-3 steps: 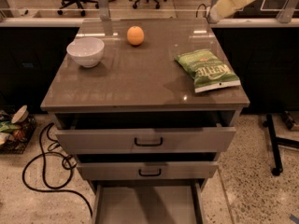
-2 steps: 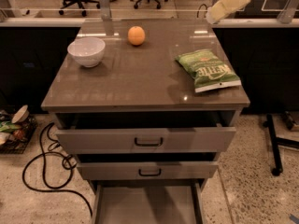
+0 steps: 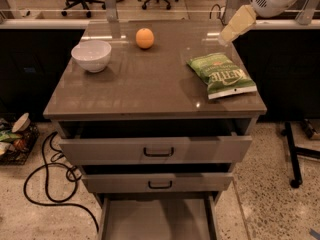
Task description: Place green jalapeno chip bag into bottom drawer
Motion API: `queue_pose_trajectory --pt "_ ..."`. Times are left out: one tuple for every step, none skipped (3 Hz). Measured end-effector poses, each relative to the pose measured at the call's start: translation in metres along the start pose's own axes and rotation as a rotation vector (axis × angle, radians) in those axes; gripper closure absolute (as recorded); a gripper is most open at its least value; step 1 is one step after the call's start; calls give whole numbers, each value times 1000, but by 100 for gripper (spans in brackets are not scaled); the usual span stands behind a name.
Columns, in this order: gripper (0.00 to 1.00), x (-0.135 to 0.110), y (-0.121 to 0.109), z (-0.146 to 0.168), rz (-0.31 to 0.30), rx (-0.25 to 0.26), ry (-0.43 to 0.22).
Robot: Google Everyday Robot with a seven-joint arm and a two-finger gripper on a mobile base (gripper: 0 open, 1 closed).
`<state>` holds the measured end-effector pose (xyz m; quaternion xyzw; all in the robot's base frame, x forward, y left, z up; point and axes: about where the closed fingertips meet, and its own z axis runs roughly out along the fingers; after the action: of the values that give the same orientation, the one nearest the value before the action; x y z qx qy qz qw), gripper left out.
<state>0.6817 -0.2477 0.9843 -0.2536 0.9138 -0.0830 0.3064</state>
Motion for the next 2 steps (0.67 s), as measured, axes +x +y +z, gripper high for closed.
queue_pose_trajectory --pt "0 12 4 36 39 -72 38" --pt "0 18 25 65 88 -183 55"
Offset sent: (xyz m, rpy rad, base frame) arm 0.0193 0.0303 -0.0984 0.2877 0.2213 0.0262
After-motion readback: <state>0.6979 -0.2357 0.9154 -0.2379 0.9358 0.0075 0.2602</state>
